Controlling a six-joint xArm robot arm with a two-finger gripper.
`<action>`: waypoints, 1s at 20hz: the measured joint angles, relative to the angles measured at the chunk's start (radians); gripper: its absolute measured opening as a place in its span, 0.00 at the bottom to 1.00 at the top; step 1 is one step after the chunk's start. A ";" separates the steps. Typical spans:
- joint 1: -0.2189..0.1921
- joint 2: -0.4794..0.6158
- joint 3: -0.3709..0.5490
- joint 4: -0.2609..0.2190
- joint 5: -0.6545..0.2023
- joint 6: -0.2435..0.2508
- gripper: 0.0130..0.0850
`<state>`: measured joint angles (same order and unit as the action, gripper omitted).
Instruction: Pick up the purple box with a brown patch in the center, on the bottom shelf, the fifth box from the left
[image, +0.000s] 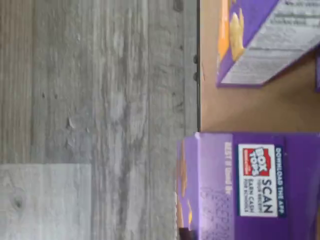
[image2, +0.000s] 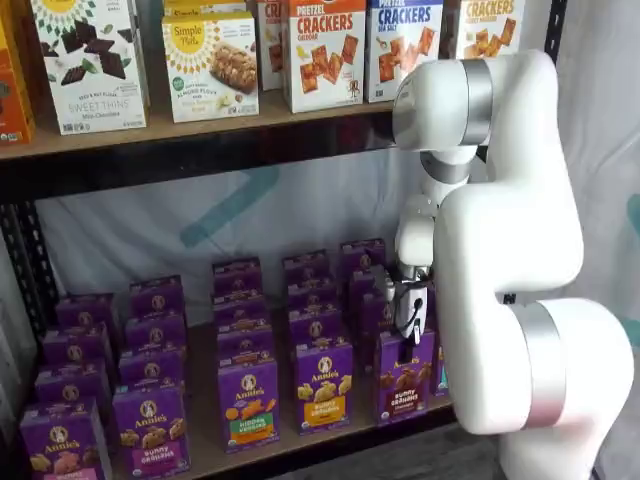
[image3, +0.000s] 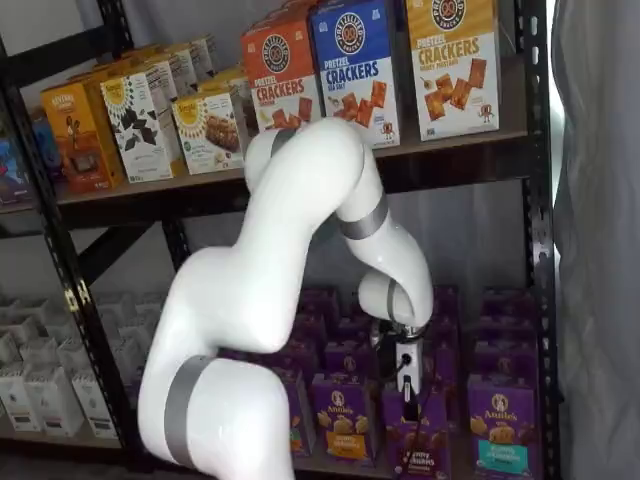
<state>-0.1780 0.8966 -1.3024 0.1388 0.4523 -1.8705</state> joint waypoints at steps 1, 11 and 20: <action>0.003 -0.019 0.027 0.009 -0.003 -0.005 0.28; 0.018 -0.219 0.273 0.047 -0.041 -0.029 0.28; 0.019 -0.401 0.439 0.047 -0.033 -0.027 0.28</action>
